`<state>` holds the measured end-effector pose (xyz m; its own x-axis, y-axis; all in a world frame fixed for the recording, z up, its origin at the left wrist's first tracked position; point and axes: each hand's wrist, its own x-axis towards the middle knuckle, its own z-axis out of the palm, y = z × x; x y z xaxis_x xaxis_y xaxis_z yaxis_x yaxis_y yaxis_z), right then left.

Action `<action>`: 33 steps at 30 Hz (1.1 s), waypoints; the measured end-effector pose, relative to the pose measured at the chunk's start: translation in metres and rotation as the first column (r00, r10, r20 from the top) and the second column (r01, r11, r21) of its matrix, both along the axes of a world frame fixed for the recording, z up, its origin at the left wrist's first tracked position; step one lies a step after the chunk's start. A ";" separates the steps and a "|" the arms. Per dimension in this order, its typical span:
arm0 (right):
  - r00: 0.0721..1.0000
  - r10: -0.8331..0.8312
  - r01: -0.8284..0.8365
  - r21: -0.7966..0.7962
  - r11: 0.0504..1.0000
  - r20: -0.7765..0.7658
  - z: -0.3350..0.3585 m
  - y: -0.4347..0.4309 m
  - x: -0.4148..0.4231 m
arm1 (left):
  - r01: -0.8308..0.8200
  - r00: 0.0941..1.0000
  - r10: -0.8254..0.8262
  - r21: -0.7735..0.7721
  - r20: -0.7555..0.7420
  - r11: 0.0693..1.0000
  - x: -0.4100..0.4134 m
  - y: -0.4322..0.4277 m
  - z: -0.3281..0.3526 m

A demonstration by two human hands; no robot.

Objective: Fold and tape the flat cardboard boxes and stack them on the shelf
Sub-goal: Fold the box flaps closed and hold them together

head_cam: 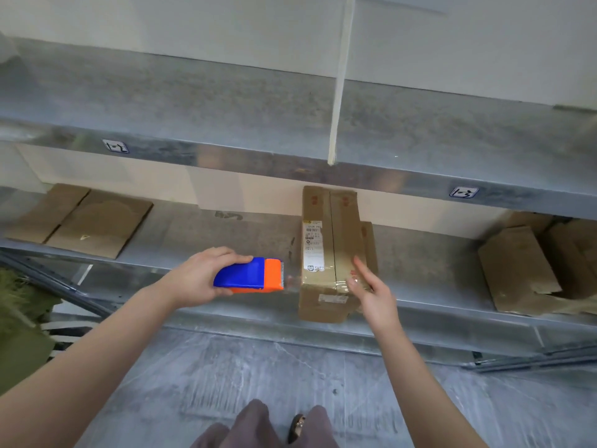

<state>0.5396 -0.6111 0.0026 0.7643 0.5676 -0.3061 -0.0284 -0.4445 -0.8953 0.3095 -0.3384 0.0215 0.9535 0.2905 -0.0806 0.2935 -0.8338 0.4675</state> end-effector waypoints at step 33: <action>0.997 -0.047 0.045 0.030 0.999 0.063 -0.003 0.013 -0.015 | -0.075 0.974 0.100 0.127 -0.203 0.989 0.070 -0.013 -0.035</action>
<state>0.5251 -0.5982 -0.0006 0.8072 0.5392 -0.2403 0.0092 -0.4186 -0.9081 0.3797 -0.3509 -0.0139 0.8898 0.3912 -0.2351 0.4482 -0.8461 0.2885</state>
